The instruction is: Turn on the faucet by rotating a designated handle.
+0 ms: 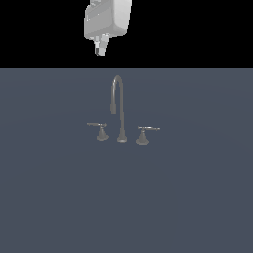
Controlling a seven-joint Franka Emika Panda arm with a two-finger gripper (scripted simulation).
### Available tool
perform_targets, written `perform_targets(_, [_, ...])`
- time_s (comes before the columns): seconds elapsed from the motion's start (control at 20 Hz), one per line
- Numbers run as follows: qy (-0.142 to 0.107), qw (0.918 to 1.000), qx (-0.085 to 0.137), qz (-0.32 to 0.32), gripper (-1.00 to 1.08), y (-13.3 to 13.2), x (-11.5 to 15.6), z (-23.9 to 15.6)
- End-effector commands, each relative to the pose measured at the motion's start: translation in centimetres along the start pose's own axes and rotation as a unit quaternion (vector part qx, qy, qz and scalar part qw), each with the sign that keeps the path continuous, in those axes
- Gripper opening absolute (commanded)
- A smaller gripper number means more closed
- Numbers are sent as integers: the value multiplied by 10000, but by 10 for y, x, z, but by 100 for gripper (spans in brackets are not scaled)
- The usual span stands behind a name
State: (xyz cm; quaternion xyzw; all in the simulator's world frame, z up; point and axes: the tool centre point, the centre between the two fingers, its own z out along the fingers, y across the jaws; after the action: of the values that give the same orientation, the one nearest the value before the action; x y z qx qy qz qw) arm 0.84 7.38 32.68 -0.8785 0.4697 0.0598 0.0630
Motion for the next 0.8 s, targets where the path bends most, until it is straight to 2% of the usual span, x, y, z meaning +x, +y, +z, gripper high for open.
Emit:
perform_targets(0.0, [20,9994,-8,347,-100,-14,6,19])
perform_targets(0.35, [133,9917,-41,1281,-100,-47,21,74])
perform_targets(0.75, [352,9726,-55,2298,-100,-78,36,143])
